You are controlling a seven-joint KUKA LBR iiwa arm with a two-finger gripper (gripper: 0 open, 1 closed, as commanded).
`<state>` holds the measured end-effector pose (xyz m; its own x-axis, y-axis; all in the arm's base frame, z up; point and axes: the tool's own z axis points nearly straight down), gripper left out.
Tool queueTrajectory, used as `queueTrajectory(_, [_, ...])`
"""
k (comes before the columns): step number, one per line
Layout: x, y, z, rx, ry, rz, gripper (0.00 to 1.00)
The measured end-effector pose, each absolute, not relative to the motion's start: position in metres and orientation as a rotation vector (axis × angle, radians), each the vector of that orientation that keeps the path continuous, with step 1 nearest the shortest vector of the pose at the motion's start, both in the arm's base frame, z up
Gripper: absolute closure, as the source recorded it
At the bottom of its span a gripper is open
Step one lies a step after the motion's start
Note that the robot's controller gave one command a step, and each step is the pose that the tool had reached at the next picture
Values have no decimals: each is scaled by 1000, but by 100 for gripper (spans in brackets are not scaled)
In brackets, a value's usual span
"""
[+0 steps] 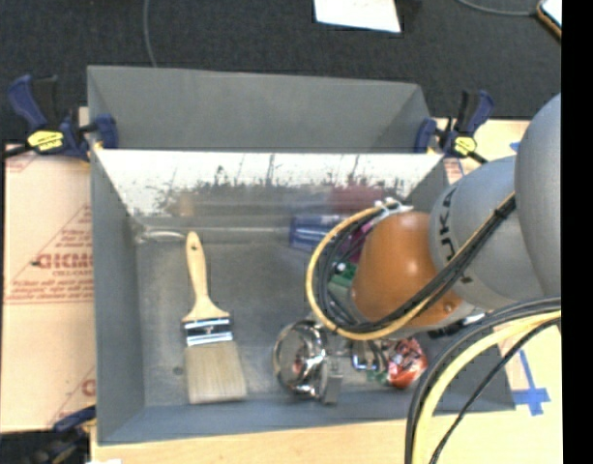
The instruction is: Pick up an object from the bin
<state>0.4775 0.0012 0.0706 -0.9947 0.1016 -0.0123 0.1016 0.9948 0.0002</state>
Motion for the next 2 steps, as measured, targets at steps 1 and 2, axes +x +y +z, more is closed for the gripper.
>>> queueTrajectory(1, [491, 16, 75, 58, 3097, -3, 100])
queueTrajectory(2, [491, 16, 75, 57, 3097, -4, 100])
